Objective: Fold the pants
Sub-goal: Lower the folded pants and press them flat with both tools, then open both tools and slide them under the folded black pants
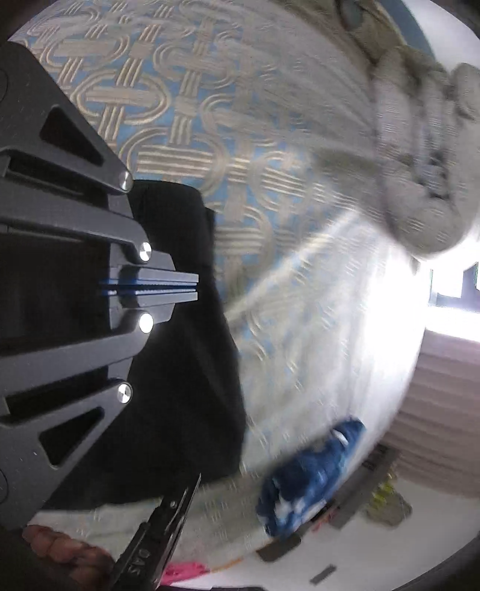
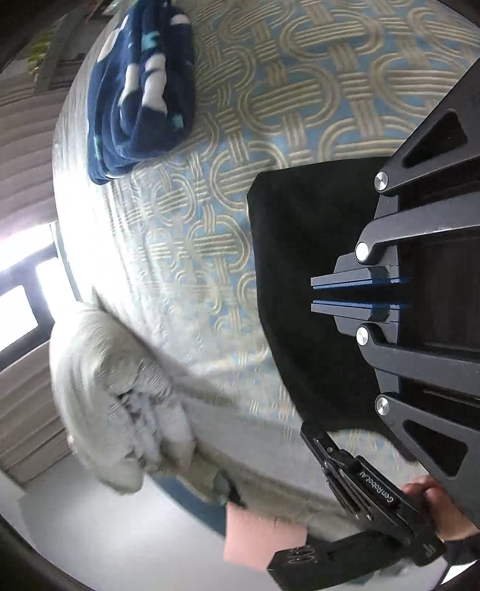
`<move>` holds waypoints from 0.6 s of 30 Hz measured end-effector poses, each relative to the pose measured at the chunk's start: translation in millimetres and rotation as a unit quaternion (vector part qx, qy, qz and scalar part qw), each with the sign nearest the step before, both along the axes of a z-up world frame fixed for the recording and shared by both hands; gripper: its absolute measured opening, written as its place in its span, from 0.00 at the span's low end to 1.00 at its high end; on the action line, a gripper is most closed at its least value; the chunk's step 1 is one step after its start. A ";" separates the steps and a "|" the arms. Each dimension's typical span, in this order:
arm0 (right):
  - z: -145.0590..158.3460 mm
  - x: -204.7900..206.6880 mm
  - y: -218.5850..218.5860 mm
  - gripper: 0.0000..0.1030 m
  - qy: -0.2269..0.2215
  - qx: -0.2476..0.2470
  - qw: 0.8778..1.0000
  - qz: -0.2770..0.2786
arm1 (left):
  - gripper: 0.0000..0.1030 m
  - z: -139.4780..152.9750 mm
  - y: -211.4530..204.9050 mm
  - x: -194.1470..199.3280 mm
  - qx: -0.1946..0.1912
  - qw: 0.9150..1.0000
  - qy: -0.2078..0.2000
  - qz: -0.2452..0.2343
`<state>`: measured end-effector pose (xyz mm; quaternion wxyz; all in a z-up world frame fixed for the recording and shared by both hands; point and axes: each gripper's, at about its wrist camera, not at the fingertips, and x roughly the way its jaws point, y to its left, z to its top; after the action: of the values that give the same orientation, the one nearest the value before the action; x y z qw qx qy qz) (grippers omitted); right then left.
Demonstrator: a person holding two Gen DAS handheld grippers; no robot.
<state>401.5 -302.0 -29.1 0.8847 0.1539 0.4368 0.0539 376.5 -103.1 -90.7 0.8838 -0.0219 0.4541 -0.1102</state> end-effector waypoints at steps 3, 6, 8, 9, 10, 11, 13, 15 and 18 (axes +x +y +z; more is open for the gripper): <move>-24.0 11.3 -3.2 0.02 0.032 0.004 0.999 -0.005 | 0.02 -9.7 6.2 5.1 -0.015 1.000 -0.002 0.008; -41.0 16.6 -21.9 0.00 0.022 0.064 0.997 -0.024 | 0.02 -10.4 5.9 4.7 -0.011 1.000 -0.012 0.008; -45.1 12.6 -29.3 0.00 0.014 0.099 0.994 -0.035 | 0.02 -11.0 6.2 2.7 -0.014 1.000 -0.020 0.008; -45.3 10.0 -30.1 0.00 0.007 0.105 0.994 -0.038 | 0.02 -10.6 6.9 2.1 -0.018 1.000 -0.021 0.007; -45.5 7.5 -29.9 0.00 0.000 0.106 0.994 -0.038 | 0.02 -8.9 8.2 1.0 -0.022 1.000 -0.021 0.006; -44.0 4.4 -30.0 0.00 -0.005 0.109 0.993 -0.039 | 0.02 -5.7 10.6 -2.0 -0.027 0.999 -0.020 0.005; -34.7 -8.9 -32.5 0.03 -0.009 0.126 0.991 -0.050 | 0.03 3.8 16.4 -13.8 -0.031 0.999 -0.026 0.006; -20.2 -28.9 -37.3 0.06 -0.026 0.126 0.990 -0.057 | 0.10 15.0 20.6 -32.0 -0.022 0.998 -0.051 0.000; -4.3 -57.6 -33.4 0.08 -0.036 0.070 0.995 -0.057 | 0.11 18.1 25.7 -55.4 0.009 0.997 -0.072 -0.008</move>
<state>343.9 -335.4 -33.4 0.8888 0.2376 0.3900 0.0394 321.1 -77.4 -72.6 0.9137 -0.0023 0.3901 -0.1140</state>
